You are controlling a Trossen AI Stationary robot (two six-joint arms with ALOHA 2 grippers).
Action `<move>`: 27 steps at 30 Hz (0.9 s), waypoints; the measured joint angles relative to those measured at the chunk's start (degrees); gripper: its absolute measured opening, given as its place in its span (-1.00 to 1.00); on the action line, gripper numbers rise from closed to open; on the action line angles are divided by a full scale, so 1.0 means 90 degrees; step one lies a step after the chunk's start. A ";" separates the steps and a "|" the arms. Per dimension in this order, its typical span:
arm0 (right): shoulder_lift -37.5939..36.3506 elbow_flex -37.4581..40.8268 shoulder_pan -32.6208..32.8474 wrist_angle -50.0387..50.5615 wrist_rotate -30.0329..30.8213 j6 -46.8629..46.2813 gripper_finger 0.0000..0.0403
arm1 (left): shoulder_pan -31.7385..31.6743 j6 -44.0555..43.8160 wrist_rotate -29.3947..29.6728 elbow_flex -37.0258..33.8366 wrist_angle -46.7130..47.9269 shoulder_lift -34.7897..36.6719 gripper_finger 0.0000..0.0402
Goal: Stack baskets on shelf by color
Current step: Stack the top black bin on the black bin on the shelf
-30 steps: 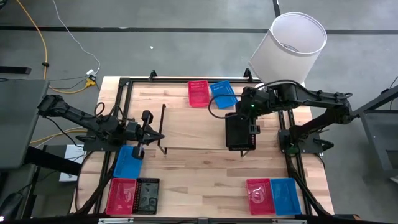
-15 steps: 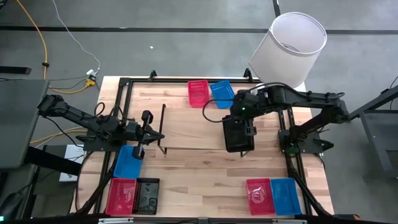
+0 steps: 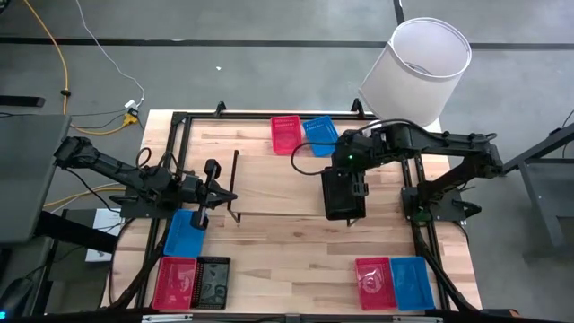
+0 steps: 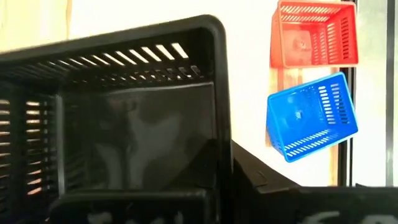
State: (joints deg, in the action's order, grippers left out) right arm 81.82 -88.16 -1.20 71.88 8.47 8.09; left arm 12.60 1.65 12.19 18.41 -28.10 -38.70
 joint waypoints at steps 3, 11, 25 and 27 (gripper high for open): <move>0.0000 0.0000 0.0001 0.0018 0.0038 -0.0128 -0.79 | 0.0000 0.0001 0.0000 0.0000 -0.0002 0.0002 -1.00; 0.0000 0.0000 0.0057 0.0017 0.0395 -0.0349 -0.33 | 0.0000 0.0000 0.0000 0.0002 0.0000 0.0000 -1.00; -0.0454 -0.0005 0.0442 -0.0448 0.0879 -0.0524 -0.69 | -0.0001 -0.0065 0.0000 0.0002 0.0083 -0.0007 -1.00; -0.0457 -0.0005 0.0603 -0.0491 0.1069 -0.0587 -0.91 | -0.0002 -0.0112 0.0000 0.0005 0.0137 -0.0007 -1.00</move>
State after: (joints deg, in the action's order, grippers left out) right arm 77.71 -88.20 4.23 67.46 18.09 2.81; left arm 12.58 0.64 12.19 18.46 -26.87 -38.76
